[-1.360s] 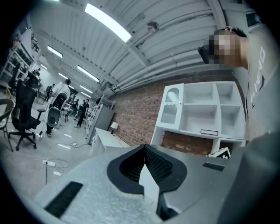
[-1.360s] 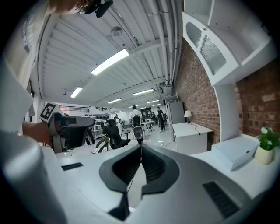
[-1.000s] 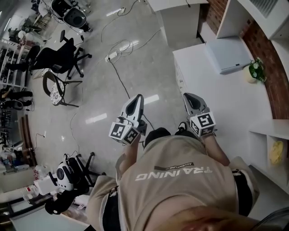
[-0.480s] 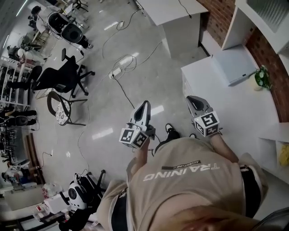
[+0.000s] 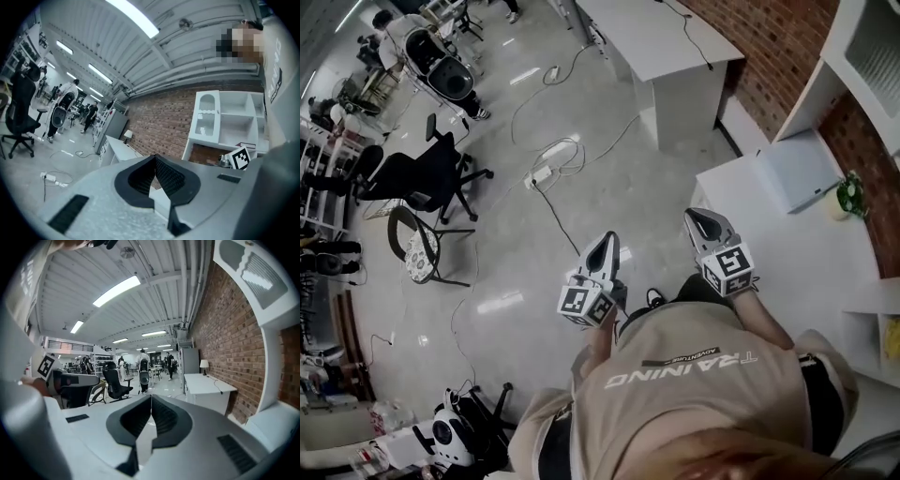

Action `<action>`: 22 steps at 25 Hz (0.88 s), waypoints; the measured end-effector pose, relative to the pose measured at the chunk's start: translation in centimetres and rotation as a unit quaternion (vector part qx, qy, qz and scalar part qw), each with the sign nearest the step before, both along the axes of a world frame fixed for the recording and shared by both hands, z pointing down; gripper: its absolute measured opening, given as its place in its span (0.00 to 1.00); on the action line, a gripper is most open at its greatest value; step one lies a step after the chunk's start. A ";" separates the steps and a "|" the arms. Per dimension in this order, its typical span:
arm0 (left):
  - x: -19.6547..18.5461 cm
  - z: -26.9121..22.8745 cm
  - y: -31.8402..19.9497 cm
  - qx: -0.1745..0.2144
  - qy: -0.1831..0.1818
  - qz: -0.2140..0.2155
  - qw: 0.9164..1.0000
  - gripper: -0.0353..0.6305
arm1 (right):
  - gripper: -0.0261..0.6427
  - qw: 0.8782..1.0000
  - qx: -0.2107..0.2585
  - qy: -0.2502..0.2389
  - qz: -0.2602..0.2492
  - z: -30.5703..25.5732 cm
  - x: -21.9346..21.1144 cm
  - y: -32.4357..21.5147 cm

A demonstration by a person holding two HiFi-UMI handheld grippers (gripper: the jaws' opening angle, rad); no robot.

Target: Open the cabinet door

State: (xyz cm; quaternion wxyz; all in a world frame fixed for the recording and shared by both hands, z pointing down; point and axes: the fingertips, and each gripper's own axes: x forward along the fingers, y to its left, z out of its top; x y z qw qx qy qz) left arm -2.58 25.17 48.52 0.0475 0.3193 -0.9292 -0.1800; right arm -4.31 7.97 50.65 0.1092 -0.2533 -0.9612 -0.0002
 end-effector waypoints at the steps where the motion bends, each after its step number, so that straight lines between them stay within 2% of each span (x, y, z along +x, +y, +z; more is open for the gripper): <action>1: -0.2 0.0 0.3 0.006 0.006 0.004 1.000 0.06 | 0.06 1.000 -0.006 0.017 0.003 0.7 0.1 0.3; 5: -1.7 1.3 1.0 -0.017 0.012 0.022 1.000 0.06 | 0.06 0.999 0.007 0.049 0.006 3.3 -1.1 0.8; 9: -5.0 2.8 -0.8 -0.023 0.032 0.050 0.998 0.06 | 0.06 0.999 0.003 0.029 0.036 2.4 -3.7 -0.5; 11: -7.2 2.4 -2.8 -0.025 0.026 0.068 0.997 0.06 | 0.06 0.998 0.006 0.024 0.055 2.3 -5.1 -2.4; 15: -12.3 1.2 -5.3 -0.033 0.016 0.076 0.996 0.06 | 0.06 0.995 0.001 0.047 0.086 4.2 -7.5 -5.9; 19: -16.5 -0.5 -7.8 -0.061 -0.001 0.103 0.993 0.06 | 0.06 0.995 -0.006 0.038 0.096 3.8 -11.5 -7.9; 22: -18.2 -1.1 -9.5 -0.070 -0.005 0.119 0.990 0.06 | 0.06 0.996 -0.017 0.023 0.089 2.7 -14.7 -8.1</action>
